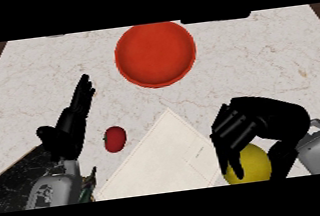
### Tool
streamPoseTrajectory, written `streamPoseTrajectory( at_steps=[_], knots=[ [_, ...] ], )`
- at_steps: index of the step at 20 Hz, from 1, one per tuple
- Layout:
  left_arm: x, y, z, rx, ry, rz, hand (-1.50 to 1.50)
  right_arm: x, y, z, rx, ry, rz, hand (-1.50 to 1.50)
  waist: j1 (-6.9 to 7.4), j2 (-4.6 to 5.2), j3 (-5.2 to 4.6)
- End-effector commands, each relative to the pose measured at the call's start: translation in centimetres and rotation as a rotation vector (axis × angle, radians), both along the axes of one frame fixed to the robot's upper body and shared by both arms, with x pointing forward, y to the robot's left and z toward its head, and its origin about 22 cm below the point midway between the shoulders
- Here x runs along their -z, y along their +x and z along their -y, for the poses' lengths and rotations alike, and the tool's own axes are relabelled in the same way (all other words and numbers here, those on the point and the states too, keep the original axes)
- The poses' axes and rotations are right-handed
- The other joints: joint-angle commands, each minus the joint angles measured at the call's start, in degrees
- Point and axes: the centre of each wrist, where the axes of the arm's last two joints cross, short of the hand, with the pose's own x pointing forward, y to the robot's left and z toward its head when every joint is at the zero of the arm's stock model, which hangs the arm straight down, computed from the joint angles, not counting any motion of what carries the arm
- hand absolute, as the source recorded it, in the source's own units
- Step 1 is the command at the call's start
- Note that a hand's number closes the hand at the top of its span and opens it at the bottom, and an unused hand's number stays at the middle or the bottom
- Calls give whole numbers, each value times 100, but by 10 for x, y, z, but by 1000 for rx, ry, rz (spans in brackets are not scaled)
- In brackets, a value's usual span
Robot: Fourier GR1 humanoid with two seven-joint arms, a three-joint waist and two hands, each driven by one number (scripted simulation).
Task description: Pick the lemon from the placemat and place it in the bowl
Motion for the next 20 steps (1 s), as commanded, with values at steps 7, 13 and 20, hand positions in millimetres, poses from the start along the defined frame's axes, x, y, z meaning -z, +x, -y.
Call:
streamPoseTrajectory(
  at_steps=[7, 13, 20],
  knots=[
    [0, -14, 1, -18, -4, 3, 0, -94, 29, 5, -31, 34, 64, 150, -134, -21, -8],
    [6, -7, 3, -28, -7, -2, 0, -124, 56, -39, 65, 24, 68, 150, -114, -11, -9],
    [6, -14, 2, -15, 4, 3, 0, -121, 91, -58, 198, -45, 181, 150, -10, 23, -6]
  ],
)
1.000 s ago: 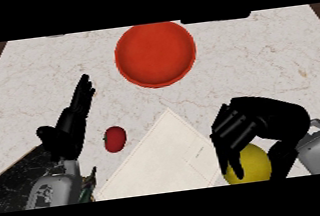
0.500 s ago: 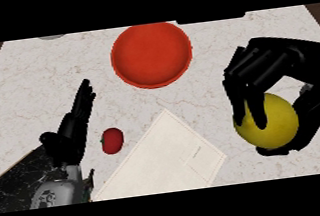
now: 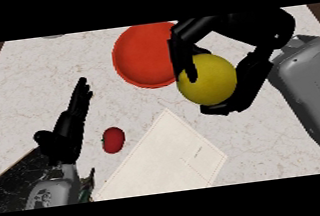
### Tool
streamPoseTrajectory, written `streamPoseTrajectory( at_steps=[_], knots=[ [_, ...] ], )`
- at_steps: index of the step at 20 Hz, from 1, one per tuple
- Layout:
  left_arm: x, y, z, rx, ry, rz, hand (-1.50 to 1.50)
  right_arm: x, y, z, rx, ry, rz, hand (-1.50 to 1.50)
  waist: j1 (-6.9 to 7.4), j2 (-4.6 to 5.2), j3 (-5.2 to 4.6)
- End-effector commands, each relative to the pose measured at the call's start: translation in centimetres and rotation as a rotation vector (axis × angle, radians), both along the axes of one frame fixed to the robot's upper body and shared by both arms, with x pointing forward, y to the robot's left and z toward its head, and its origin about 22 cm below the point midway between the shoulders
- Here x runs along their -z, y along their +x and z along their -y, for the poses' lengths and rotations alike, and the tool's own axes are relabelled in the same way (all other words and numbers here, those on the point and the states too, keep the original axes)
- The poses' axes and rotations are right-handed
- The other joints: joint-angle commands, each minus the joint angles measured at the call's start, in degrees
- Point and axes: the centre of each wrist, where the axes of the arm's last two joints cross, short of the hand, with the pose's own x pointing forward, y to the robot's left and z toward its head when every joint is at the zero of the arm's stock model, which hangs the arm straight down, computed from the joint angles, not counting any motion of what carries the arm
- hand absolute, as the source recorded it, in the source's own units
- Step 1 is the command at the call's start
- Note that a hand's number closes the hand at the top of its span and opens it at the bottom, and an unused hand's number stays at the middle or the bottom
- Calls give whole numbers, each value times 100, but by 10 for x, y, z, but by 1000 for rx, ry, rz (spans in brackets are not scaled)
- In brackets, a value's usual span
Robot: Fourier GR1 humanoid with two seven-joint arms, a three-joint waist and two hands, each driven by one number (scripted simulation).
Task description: Pick the lemon from the placemat and place it in the bowl
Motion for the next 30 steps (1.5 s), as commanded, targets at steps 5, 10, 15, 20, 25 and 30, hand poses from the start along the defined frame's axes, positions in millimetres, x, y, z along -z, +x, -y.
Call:
streamPoseTrajectory(
  at_steps=[5, 10, 15, 20, 25, 30],
  knots=[
    [-12, 9, 16, 27, -12, 5, 0, 14, 21, -41, 160, -119, 261, 150, 80, 45, 3],
    [-13, 7, -3, 30, -1, 14, 0, 53, 57, -55, 244, -128, 265, 150, 163, 63, 1],
    [-7, 13, 20, 43, -12, 16, 0, 61, 83, -58, 296, -141, 268, 150, 194, 107, 0],
    [-20, 11, 10, 46, -11, 15, 0, 95, 92, -59, 338, -200, 275, 150, 327, 129, 2],
    [-18, 14, 14, 89, -10, 32, 0, 119, 95, -49, 323, -292, 127, 150, 449, 202, 0],
    [-18, 13, 20, 86, -8, 43, 0, 131, 96, -40, 189, -385, 42, -150, 490, 217, 4]
  ],
)
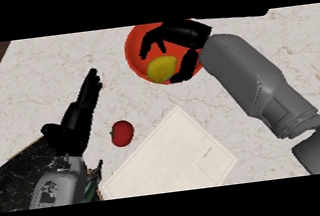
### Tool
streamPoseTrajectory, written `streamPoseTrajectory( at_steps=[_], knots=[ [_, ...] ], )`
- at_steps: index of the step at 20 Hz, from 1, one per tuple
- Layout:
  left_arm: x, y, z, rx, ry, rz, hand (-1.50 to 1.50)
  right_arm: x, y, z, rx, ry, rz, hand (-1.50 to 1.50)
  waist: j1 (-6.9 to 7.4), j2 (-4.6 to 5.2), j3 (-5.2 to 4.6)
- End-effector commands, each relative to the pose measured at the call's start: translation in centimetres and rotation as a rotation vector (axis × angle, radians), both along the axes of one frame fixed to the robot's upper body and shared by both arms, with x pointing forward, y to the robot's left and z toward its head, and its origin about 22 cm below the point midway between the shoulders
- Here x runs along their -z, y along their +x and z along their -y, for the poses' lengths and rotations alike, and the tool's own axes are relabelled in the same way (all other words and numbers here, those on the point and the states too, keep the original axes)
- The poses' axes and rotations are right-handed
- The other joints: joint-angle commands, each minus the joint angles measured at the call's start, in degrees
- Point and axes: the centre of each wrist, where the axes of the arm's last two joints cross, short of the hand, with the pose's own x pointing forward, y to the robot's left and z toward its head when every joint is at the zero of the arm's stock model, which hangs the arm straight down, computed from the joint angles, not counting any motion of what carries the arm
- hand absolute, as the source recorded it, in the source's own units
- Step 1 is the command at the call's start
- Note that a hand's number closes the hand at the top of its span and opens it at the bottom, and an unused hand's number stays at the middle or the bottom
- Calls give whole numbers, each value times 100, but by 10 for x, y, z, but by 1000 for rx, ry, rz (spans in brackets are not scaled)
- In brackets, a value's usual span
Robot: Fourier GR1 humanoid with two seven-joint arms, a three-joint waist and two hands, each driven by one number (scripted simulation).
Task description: Pick the lemon from the placemat and place it in the bowl
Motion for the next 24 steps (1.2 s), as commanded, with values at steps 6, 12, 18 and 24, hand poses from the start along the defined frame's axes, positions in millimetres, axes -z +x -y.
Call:
streamPoseTrajectory(
  at_steps=[6, 12, 18, 24],
  knots=[
    [-10, 11, 13, 0, 11, 0, 0, -1, 5, 4, -136, 176, -189, -150, -6, 25, 10],
    [2, -6, 2, -19, 4, 0, 0, -18, 12, 17, -83, 396, -227, -150, 0, -21, 7],
    [1, 0, 5, -2, -5, 6, 0, -23, 18, 58, -21, 432, -364, -150, 3, 34, 7],
    [-2, 3, 4, 11, 6, 16, 0, -33, 21, 81, -15, 448, -484, -150, 66, 79, 12]
  ],
)
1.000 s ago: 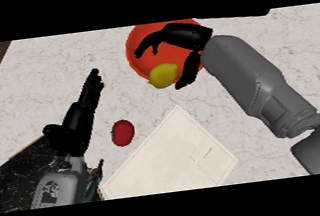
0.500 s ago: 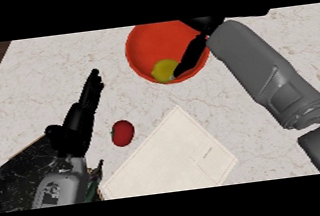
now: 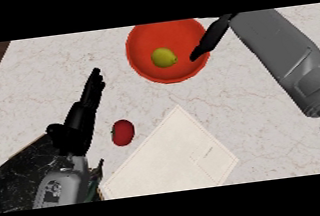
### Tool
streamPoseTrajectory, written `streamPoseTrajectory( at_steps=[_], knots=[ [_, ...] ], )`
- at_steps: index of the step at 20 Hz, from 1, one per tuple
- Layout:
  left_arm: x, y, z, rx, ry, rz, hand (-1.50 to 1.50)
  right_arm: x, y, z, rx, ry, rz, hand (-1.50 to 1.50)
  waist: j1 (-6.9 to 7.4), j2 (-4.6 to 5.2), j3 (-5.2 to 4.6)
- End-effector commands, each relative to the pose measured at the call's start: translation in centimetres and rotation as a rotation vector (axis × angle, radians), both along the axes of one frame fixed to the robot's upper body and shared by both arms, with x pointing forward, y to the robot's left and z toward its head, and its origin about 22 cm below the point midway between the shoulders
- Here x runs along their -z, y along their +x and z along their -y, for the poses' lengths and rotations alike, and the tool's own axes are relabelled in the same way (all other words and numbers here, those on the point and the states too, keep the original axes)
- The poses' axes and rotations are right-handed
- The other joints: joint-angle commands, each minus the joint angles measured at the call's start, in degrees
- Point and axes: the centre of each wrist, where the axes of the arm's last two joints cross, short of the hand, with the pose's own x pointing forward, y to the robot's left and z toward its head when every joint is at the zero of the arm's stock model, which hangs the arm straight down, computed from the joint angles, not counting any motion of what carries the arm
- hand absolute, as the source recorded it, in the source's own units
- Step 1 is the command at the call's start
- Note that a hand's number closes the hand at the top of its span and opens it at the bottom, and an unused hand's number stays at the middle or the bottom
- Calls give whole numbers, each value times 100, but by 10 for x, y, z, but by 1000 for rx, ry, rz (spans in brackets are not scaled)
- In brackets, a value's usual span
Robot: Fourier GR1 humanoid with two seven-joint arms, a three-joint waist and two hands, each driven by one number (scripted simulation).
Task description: Pick the lemon from the placemat and place it in the bowl
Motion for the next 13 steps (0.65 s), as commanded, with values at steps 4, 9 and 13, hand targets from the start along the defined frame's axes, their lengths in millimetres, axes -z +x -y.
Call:
streamPoseTrajectory(
  at_steps=[4, 9, 13],
  knots=[
    [-5, 5, 2, 10, -2, 17, 0, 1, 0, 38, -157, 96, -126, -150, 52, 67, 12],
    [-6, 7, 9, -5, 5, 27, 0, 0, -1, 48, -196, 91, -139, -150, -10, 77, 20],
    [-13, 7, 3, 15, 0, 41, 0, 7, -4, 58, -176, 87, -136, -150, 85, 80, 24]
  ],
)
